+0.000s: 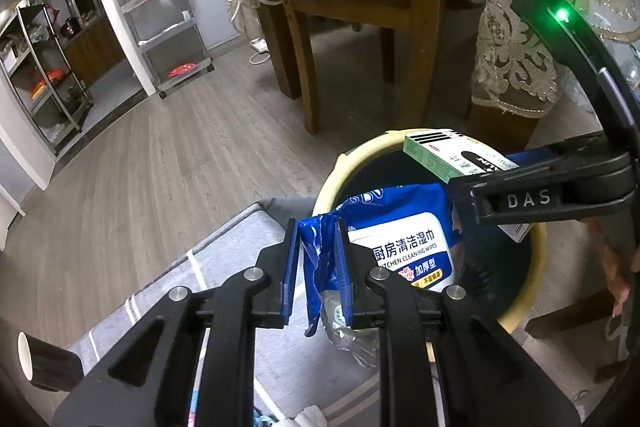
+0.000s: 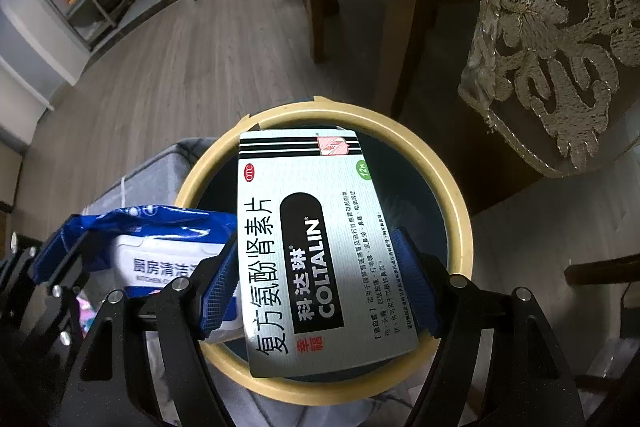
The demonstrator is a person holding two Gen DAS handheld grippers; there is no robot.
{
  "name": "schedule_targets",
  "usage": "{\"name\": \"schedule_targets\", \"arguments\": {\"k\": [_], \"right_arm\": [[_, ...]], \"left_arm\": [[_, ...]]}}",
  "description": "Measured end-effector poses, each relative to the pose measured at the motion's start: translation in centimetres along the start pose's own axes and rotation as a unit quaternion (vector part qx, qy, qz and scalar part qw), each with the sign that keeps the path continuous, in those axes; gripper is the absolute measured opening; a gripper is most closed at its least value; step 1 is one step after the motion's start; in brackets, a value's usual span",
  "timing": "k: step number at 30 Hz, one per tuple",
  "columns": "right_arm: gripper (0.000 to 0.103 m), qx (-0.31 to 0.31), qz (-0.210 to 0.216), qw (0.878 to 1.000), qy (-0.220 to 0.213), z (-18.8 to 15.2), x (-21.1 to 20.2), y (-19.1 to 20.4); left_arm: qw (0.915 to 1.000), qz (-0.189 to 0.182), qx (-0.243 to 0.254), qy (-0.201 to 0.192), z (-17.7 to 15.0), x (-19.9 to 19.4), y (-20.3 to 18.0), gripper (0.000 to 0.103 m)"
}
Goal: Collect trash
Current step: 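Move both items over the bin and open both tools to drop them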
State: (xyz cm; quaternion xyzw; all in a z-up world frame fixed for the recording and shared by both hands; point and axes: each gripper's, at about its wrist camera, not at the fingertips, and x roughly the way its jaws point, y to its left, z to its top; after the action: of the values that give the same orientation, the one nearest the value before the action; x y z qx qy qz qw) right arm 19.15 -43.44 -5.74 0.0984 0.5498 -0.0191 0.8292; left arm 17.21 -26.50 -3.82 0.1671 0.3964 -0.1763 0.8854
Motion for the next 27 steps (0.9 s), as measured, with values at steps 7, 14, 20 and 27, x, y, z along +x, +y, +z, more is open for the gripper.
{"name": "schedule_targets", "arguments": {"k": [7, 14, 20, 27], "right_arm": [[0.075, -0.004, -0.003, 1.000, -0.001, 0.0, 0.1, 0.4], [0.079, -0.018, 0.000, 1.000, -0.007, -0.1, 0.0, 1.2], [0.093, -0.033, 0.004, 0.999, -0.029, -0.4, -1.7, 2.5], [0.096, -0.028, -0.005, 0.996, -0.085, -1.5, -5.6, 4.3]], "left_arm": [[0.9998, -0.005, 0.019, 0.004, -0.3, 0.5, -0.7, 0.023], [0.9998, -0.001, 0.011, -0.016, -0.7, -0.8, 0.5, 0.054], [0.9994, 0.009, -0.016, -0.028, -1.8, -3.4, 3.1, 0.076], [0.9973, 0.040, -0.035, -0.051, -3.6, -8.2, 6.8, 0.094]]}}
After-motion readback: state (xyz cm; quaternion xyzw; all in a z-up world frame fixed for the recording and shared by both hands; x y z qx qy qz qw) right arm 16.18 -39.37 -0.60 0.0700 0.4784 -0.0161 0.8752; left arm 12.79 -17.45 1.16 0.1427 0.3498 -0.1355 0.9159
